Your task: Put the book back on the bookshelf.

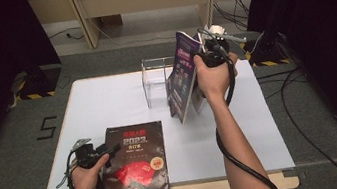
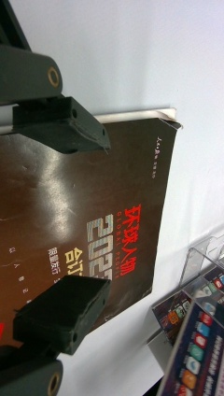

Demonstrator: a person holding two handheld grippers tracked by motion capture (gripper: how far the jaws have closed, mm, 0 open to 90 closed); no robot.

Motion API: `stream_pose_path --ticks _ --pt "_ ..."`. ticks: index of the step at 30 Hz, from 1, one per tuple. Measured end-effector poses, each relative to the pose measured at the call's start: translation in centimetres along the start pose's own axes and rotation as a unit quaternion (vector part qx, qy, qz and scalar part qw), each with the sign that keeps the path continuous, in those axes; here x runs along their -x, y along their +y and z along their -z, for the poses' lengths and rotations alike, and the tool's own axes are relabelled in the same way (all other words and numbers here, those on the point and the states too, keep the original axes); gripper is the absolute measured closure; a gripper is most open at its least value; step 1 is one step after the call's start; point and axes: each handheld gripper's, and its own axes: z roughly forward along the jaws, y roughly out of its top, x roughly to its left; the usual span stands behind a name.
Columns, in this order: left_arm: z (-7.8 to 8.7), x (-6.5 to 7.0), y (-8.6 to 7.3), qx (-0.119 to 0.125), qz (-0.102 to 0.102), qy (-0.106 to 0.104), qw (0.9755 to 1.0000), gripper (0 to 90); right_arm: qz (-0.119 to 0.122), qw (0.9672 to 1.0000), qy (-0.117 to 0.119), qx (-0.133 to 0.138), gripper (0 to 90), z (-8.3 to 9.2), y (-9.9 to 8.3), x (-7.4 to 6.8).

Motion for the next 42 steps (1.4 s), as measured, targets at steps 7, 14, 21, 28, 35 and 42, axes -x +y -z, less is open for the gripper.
stream_pose_path --ticks 7,14,21,28,35,42 --pt "0.0 0.0 0.0 0.001 0.001 -0.001 1.0 26.8 0.026 0.9971 0.001 0.072 82.8 -0.5 0.4 -1.2" --pt "0.0 -0.1 0.1 0.002 0.002 -0.001 1.0 26.7 0.032 0.9944 0.001 0.101 82.8 -2.1 -0.6 -1.9" --pt "0.0 -0.2 0.1 0.002 0.001 -0.001 1.0 26.7 0.039 0.9932 -0.01 0.109 82.7 -3.9 -3.2 -1.6" --pt "-0.1 -0.1 0.0 0.0 0.002 -0.002 1.0 26.7 0.05 0.9934 -0.023 0.101 80.7 -4.0 -4.4 -1.5" --pt "-0.1 -0.1 0.0 0.001 0.0 -0.002 1.0 26.7 0.026 0.9991 -0.013 0.032 70.5 -2.7 -3.5 -0.5" --pt "-0.2 0.1 -0.1 -0.001 0.0 -0.002 1.0 26.7 -0.003 1.0 -0.002 0.0 67.1 -1.0 -1.8 0.7"
